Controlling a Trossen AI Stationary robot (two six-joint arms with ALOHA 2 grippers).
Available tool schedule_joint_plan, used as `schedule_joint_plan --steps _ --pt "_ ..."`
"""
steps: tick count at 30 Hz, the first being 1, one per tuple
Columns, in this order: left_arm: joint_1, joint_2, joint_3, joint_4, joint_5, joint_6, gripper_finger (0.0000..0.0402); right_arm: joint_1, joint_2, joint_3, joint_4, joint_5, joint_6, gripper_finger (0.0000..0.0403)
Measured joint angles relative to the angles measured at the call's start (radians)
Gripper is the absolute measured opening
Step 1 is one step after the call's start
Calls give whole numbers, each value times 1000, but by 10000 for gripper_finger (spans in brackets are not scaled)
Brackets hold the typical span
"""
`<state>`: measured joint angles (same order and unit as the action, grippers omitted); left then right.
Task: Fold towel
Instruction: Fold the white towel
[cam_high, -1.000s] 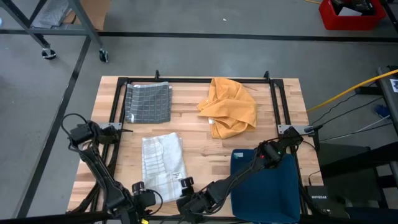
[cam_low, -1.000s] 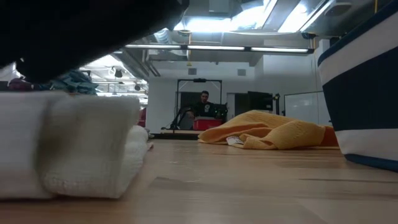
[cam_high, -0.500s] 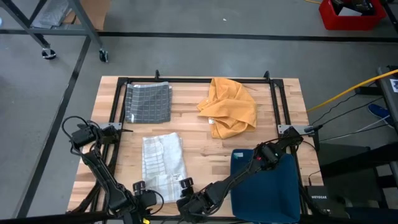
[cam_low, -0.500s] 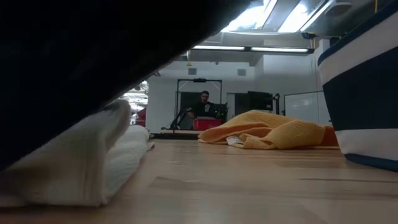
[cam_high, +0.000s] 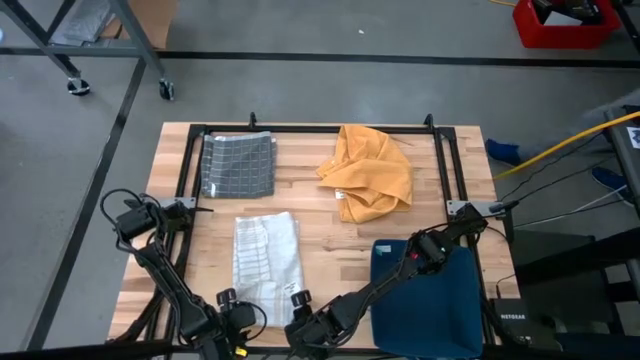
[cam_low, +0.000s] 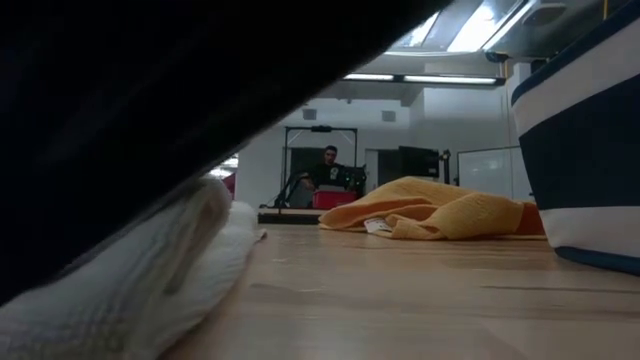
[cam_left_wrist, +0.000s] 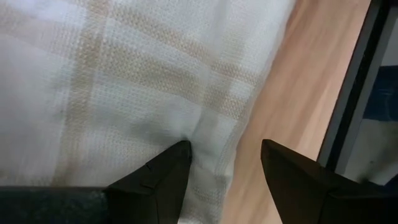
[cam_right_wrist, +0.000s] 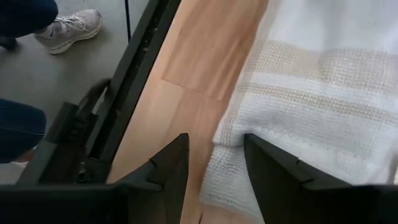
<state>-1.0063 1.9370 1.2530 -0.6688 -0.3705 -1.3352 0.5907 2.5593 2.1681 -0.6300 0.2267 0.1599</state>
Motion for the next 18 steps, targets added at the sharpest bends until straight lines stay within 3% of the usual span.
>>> schedule_joint_plan --steps 18 --pt "9 15 -1 -4 -41 7 194 -8 2 -2 -59 80 215 160"
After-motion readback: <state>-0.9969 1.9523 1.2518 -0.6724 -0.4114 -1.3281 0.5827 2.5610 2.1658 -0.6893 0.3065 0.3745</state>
